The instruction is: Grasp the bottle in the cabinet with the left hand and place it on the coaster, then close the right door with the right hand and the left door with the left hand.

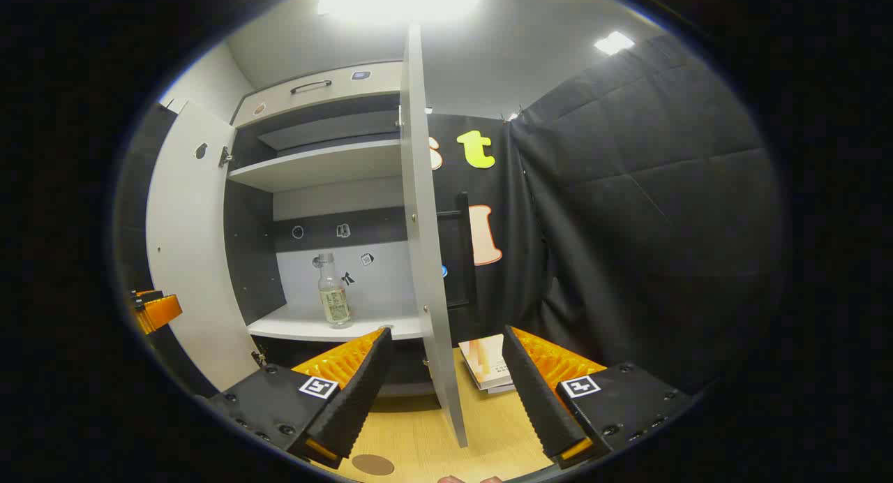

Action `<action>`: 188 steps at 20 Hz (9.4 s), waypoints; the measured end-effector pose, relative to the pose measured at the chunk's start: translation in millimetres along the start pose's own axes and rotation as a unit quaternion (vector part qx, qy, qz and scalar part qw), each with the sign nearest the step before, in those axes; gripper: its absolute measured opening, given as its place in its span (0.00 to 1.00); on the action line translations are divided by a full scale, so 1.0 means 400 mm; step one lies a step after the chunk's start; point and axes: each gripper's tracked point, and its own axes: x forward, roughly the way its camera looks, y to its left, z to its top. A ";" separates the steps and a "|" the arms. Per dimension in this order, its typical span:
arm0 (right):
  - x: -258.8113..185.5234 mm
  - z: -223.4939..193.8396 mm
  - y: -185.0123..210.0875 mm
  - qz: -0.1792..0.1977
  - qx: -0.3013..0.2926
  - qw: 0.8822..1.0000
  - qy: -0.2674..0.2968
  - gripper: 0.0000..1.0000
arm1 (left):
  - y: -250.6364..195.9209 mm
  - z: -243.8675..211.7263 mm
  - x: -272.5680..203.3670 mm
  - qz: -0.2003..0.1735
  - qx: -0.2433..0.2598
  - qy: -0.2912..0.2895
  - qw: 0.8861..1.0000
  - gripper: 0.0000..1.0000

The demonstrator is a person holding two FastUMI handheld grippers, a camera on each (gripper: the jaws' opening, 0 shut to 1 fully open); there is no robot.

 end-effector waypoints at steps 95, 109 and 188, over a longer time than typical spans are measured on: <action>0.101 0.010 -0.482 -0.235 0.047 0.971 0.007 0.96 | -0.294 -0.070 0.512 -0.206 -0.007 0.031 0.978 0.27; 0.033 -0.003 -0.394 -0.183 0.042 0.982 0.025 0.97 | -0.311 -0.498 0.240 -0.207 -0.043 0.096 0.973 0.29; 0.288 0.190 -0.094 0.099 -0.046 0.993 0.035 0.95 | 0.117 -0.013 -0.085 0.172 -0.056 0.046 0.982 0.94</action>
